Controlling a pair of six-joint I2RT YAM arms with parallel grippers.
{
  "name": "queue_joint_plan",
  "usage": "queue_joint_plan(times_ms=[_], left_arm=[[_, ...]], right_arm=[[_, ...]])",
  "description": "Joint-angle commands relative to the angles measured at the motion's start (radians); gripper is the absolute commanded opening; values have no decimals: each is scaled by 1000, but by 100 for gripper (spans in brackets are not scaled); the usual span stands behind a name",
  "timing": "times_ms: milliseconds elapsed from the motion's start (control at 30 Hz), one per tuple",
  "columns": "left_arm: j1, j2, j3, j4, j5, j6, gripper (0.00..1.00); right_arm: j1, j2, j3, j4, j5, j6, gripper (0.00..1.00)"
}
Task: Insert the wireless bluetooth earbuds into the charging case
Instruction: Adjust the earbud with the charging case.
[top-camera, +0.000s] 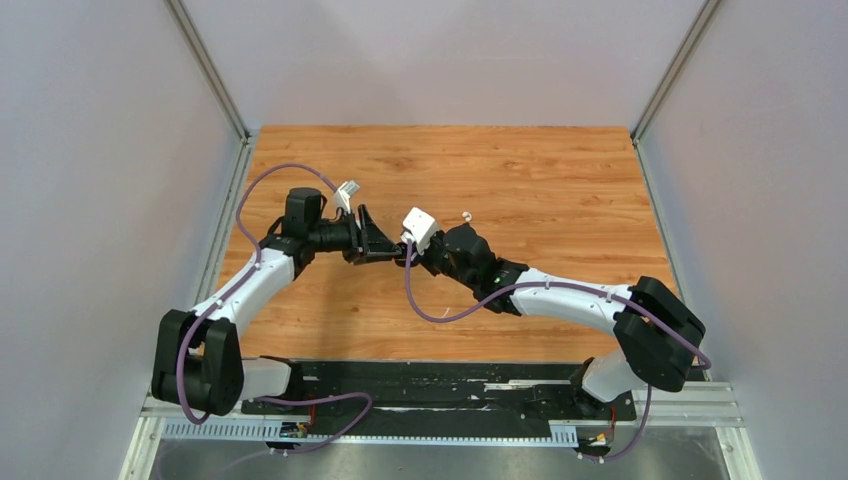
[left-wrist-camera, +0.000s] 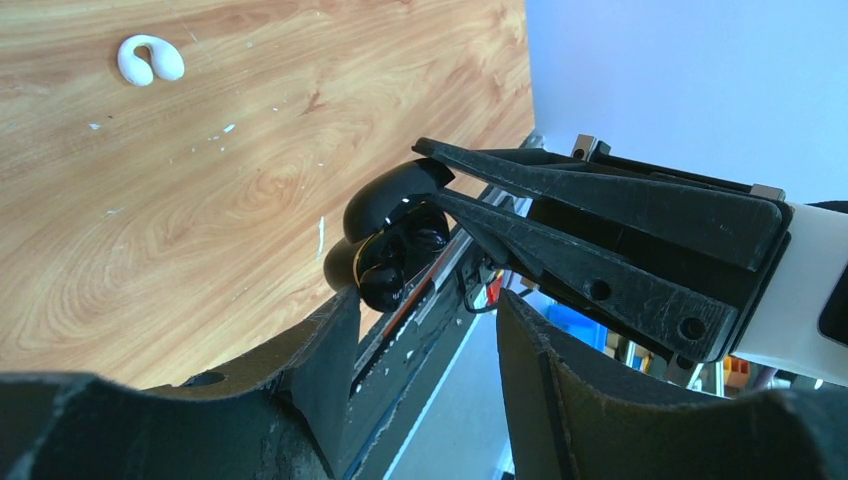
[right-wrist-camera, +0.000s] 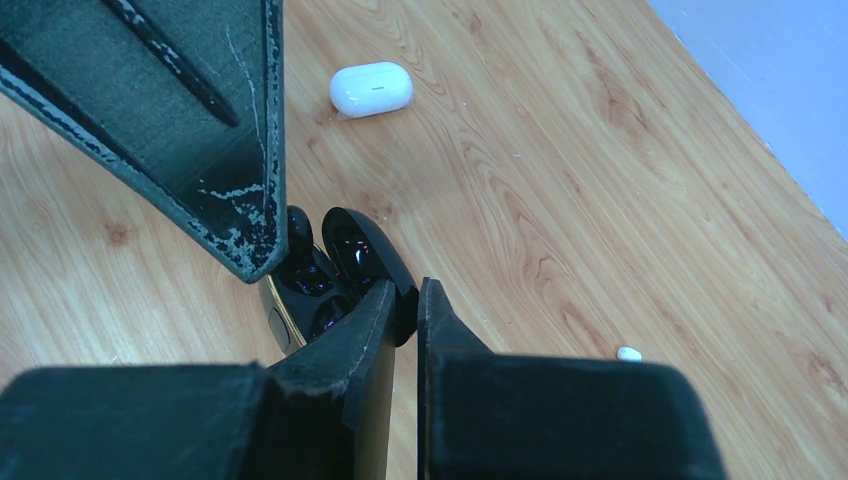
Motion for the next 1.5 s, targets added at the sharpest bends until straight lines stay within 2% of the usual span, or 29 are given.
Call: queue_joint_plan(times_ms=[0, 233, 533, 867, 1033, 1133, 1333, 1400, 1467], left_arm=[[-13, 2, 47, 20, 20, 17, 59], [-19, 7, 57, 10, 31, 28, 56], [-31, 29, 128, -178, -28, 150, 53], [-46, 60, 166, -198, 24, 163, 42], [-56, 68, 178, -224, 28, 180, 42], [-57, 73, 182, -232, 16, 180, 46], [-58, 96, 191, -245, 8, 169, 46], [-58, 106, 191, -240, 14, 162, 43], [-58, 120, 193, -227, 33, 152, 36]], right_arm=[[-4, -1, 42, 19, -18, 19, 0], [-4, 5, 36, 17, -37, 19, 0], [-4, 12, 26, 32, -28, -8, 0], [-4, 29, 28, 40, -38, -20, 0], [-4, 41, 29, 49, -41, -32, 0], [-4, 41, 29, 53, -43, -38, 0], [-2, 39, 32, 51, -45, -43, 0], [0, 35, 30, 51, -46, -47, 0], [6, 28, 22, 58, -50, -69, 0]])
